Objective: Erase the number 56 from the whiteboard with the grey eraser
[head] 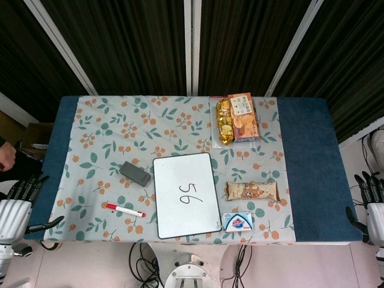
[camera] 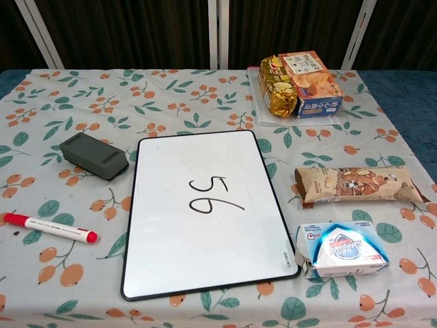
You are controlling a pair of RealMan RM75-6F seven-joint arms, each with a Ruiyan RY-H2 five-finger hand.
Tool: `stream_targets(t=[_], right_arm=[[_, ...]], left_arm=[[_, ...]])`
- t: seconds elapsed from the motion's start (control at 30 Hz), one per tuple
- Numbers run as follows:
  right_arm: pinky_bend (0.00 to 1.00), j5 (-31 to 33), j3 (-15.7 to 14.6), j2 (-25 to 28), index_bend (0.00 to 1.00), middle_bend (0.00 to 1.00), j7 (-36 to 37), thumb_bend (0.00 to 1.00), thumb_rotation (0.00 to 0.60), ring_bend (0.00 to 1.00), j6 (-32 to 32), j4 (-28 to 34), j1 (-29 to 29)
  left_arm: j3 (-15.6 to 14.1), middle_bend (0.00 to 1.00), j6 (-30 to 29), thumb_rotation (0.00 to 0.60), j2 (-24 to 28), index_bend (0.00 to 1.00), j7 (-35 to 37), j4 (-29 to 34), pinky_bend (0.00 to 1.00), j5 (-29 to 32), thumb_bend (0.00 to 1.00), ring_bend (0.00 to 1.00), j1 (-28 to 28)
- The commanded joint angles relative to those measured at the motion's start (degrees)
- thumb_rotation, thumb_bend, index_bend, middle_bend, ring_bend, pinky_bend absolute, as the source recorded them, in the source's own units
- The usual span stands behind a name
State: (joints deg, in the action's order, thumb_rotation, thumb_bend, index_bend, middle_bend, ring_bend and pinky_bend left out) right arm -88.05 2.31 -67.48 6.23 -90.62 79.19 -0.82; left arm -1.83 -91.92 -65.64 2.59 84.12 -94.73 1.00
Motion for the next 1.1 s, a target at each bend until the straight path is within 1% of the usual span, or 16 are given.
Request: stream_targets(t=[0.03, 0.23, 0.3, 0.37, 0.43, 0.47, 0.57, 0.6, 0.63, 0.73, 0.8, 0.9, 1.0, 1.1], right_arm=[[0.00, -0.1, -0.1, -0.1, 0.00, 0.00, -0.1, 0.27, 0.600, 0.00, 0.1, 0.0, 0.0], [0.00, -0.6, 0.0, 0.1, 0.00, 0.00, -0.2, 0.27, 0.600, 0.00, -0.2, 0.4, 0.1], [0.00, -0.6, 0.0, 0.2, 0.00, 0.00, -0.1, 0.27, 0.600, 0.00, -0.3, 0.7, 0.1], [0.00, -0.6, 0.1, 0.3, 0.00, 0.00, 0.1, 0.27, 0.600, 0.00, -0.3, 0.8, 0.1], [0.00, -0.5, 0.1, 0.4, 0.00, 0.00, 0.1, 0.27, 0.600, 0.00, -0.2, 0.9, 0.1], [0.00, -0.5, 0.2, 0.4, 0.00, 0.00, 0.1, 0.27, 0.600, 0.00, -0.2, 0.9, 0.1], [0.00, -0.5, 0.2, 0.3, 0.00, 0.00, -0.3, 0.27, 0.600, 0.00, 0.1, 0.7, 0.3], [0.00, -0.6, 0.1, 0.2, 0.00, 0.00, -0.4, 0.27, 0.600, 0.00, 0.3, 0.6, 0.4], [0.00, -0.7, 0.1, 0.1, 0.00, 0.00, -0.5, 0.27, 0.600, 0.00, 0.3, 0.6, 0.5], [0.00, -1.4, 0.1, 0.2, 0.00, 0.00, -1.0, 0.27, 0.600, 0.00, 0.1, 1.2, 0.7], [0.00, -1.6, 0.2, 0.4, 0.00, 0.00, -1.5, 0.27, 0.600, 0.00, -0.1, 1.6, 0.9], [0.00, -1.3, 0.4, 0.5, 0.00, 0.00, -1.9, 0.27, 0.600, 0.00, 0.1, 2.2, 1.0], [0.00, -1.0, 0.4, 0.6, 0.00, 0.00, -2.2, 0.27, 0.600, 0.00, 0.6, 2.4, 1.1], [0.00, -0.8, 0.5, 0.8, 0.00, 0.00, -2.6, 0.28, 0.600, 0.00, 0.8, 2.8, 1.2]], left_arm=[[0.0, 0.07, -0.3, 0.109, 0.1, 0.08, 0.0, 0.0, 0.15, -0.2, 0.00, 0.05, -0.1], [-0.1, 0.07, -0.6, 0.118, 0.3, 0.08, 0.6, 0.1, 0.16, -0.1, 0.00, 0.05, -0.3], [-0.1, 0.07, -0.5, 0.135, 0.5, 0.08, 0.8, 0.1, 0.16, -0.1, 0.00, 0.05, -0.3], [-0.1, 0.07, -0.4, 0.165, 0.7, 0.08, 1.0, 0.1, 0.16, -0.1, 0.00, 0.05, -0.1], [0.1, 0.07, -0.5, 0.207, 0.8, 0.08, 1.1, 0.1, 0.16, -0.4, 0.00, 0.05, 0.2], [0.2, 0.07, -0.4, 0.249, 0.8, 0.08, 1.1, 0.0, 0.16, -0.6, 0.00, 0.05, 0.4], [0.5, 0.07, 0.9, 0.429, 1.7, 0.08, -0.1, 0.4, 0.16, -1.8, 0.00, 0.05, 2.0], [0.8, 0.07, 2.1, 0.465, 2.5, 0.08, -0.8, 1.0, 0.17, -2.5, 0.00, 0.05, 3.3], [1.1, 0.07, 3.2, 0.484, 3.2, 0.08, -1.2, 1.7, 0.17, -3.0, 0.00, 0.05, 4.4], [1.9, 0.07, 8.6, 0.518, 6.1, 0.08, -2.1, 4.9, 0.18, -3.8, 0.00, 0.05, 8.7], [2.7, 0.07, 12.5, 0.554, 7.7, 0.08, -4.4, 7.3, 0.18, -3.8, 0.00, 0.05, 11.7], [4.1, 0.06, 17.6, 0.598, 8.0, 0.08, -7.8, 9.7, 0.19, -3.4, 0.00, 0.05, 15.6], [4.9, 0.06, 24.4, 0.600, 7.0, 0.08, -6.3, 10.6, 0.20, -1.5, 0.00, 0.05, 20.0], [5.5, 0.06, 30.5, 0.600, 4.9, 0.08, -4.2, 9.0, 0.20, -0.3, 0.00, 0.05, 24.2]])
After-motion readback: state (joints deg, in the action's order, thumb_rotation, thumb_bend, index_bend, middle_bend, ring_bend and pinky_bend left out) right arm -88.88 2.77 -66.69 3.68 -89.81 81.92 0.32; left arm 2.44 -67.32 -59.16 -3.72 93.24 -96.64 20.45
